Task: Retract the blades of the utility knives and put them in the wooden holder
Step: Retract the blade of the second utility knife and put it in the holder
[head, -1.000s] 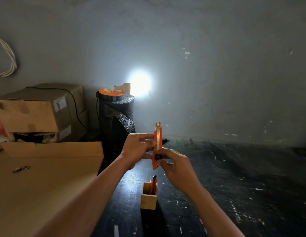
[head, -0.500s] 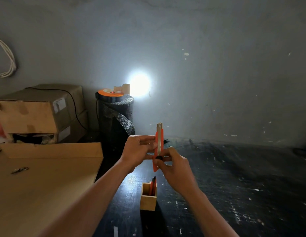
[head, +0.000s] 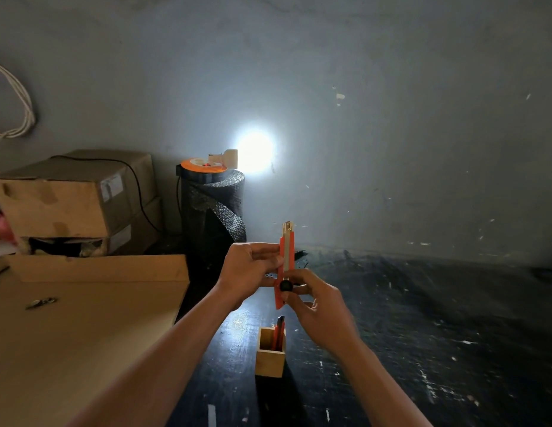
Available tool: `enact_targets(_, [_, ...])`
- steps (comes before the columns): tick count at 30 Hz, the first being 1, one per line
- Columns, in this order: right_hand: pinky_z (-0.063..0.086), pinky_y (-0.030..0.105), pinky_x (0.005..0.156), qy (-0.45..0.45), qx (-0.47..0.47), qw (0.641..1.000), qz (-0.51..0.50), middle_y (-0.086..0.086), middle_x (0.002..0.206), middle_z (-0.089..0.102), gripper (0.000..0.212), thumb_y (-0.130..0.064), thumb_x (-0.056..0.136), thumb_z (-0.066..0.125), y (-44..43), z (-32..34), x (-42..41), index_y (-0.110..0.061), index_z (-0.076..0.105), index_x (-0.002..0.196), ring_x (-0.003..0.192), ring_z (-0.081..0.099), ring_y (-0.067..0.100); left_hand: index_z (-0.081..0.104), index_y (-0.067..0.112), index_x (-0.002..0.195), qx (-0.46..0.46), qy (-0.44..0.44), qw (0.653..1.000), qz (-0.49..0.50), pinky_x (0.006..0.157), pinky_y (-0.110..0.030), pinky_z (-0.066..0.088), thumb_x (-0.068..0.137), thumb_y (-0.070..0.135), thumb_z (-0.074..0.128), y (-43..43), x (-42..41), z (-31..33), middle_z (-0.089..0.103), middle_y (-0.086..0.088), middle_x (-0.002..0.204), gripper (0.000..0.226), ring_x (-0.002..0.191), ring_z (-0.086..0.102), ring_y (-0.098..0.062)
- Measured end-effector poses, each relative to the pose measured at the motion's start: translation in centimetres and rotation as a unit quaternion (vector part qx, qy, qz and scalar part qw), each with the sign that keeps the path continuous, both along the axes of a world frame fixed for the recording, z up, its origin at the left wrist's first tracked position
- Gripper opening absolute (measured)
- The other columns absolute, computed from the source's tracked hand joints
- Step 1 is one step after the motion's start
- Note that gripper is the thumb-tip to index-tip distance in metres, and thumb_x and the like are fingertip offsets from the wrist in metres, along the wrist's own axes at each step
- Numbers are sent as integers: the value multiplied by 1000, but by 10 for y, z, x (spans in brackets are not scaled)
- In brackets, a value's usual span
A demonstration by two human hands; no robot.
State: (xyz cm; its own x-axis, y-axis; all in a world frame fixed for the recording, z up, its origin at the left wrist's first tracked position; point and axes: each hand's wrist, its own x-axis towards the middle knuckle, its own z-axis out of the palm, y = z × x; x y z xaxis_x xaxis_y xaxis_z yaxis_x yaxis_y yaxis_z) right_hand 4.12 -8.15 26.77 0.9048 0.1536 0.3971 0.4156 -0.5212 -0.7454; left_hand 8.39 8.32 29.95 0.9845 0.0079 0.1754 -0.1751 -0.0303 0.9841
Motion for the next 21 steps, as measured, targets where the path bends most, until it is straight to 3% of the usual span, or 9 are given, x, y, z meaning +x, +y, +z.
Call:
enact_targets(8, [42,-3,67,3,-8,1000,-13,-27,96,61,17,-24,92,69,2,-16,6,-33,59,103,86,55,-27,80,8,102,-13,18,1000,-8,74,-46,67,89,-4,74,0,-1,-8,83,-14,93,19,83,82,-33])
enact_targets(10, [44,-1,67,3,-8,1000,-14,-25,96,63,17,-25,91,70,4,-21,7,-33,59,102,87,57,-24,81,11,100,-4,15,1000,-9,68,-38,67,89,-4,74,0,0,-12,84,-9,89,20,81,82,-29])
enact_targets(13, [49,7,65,11,-11,1000,-14,-28,92,64,22,-26,89,73,3,-27,10,-40,57,94,89,60,-18,81,15,99,24,14,1000,-12,61,-27,64,89,-4,73,1,-2,-20,84,2,83,22,77,82,-20])
enact_targets(18, [59,25,77,30,76,996,-37,-25,95,69,17,-30,92,70,-1,-32,29,-40,59,99,90,67,-7,81,6,102,17,44,998,-31,60,-31,64,87,-11,72,5,-1,-42,83,-13,90,24,78,82,-28])
enact_targets(21, [64,34,77,56,118,991,-36,-13,93,74,18,-27,91,73,-3,-35,44,-31,63,106,87,72,3,81,7,99,9,61,997,-42,58,-30,63,86,-12,72,4,2,-57,83,-12,87,24,76,82,-26])
